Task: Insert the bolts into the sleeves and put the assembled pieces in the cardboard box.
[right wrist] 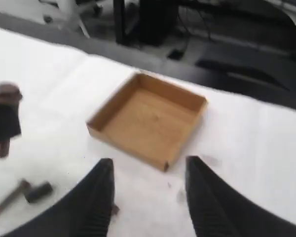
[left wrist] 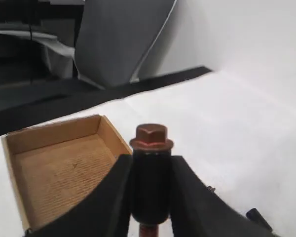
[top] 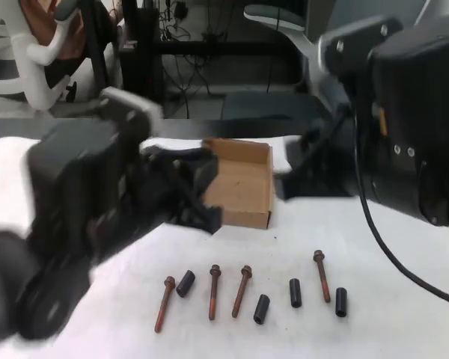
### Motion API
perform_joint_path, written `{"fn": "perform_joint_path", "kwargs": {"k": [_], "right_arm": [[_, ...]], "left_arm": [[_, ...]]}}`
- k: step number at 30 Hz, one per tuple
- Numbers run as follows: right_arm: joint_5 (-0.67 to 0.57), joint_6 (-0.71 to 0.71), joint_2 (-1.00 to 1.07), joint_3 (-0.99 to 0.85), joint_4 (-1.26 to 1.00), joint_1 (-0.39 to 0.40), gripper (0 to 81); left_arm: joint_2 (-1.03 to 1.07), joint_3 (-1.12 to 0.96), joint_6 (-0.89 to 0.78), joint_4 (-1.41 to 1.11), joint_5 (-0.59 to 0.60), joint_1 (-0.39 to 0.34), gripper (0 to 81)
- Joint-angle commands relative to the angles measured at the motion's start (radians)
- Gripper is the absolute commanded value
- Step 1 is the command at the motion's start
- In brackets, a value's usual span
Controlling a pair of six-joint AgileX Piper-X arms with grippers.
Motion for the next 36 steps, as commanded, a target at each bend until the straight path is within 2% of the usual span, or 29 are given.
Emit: {"fn": "perform_joint_path", "kwargs": {"k": [1, 6, 13, 17, 25, 27, 33, 35, 36], "right_arm": [[0.018, 0.100, 0.032, -0.031, 0.184, -0.032, 42.0], [-0.064, 0.201, 0.119, -0.040, 0.344, -0.117, 42.0], [-0.097, 0.221, 0.237, -0.040, 0.318, -0.212, 42.0], [-0.171, 0.221, 0.312, -0.040, 0.327, -0.250, 42.0], [-0.172, 0.221, 0.436, -0.040, 0.328, -0.274, 42.0], [-0.172, 0.221, 0.464, -0.040, 0.339, -0.274, 42.0], [-0.172, 0.221, 0.535, -0.037, 0.362, -0.274, 42.0], [-0.172, 0.221, 0.550, -0.037, 0.360, -0.274, 42.0], [-0.172, 0.221, 0.557, -0.037, 0.360, -0.274, 40.3]], "left_arm": [[0.115, -0.127, 0.060, 0.089, 0.038, 0.002, 1.8], [0.305, -0.356, 0.074, 0.239, 0.036, 0.028, 1.8], [0.517, -0.627, 0.069, 0.271, 0.042, 0.096, 1.8], [0.617, -0.775, 0.043, 0.361, 0.078, 0.118, 1.8], [0.728, -0.862, 0.046, 0.392, 0.119, 0.116, 0.8], [0.735, -0.862, 0.046, 0.404, 0.132, 0.116, 9.5], [0.752, -0.860, 0.046, 0.417, 0.134, 0.116, 54.6], [0.757, -0.860, 0.046, 0.412, 0.135, 0.116, 67.1], [0.756, -0.860, 0.046, 0.413, 0.135, 0.116, 70.0]]}}
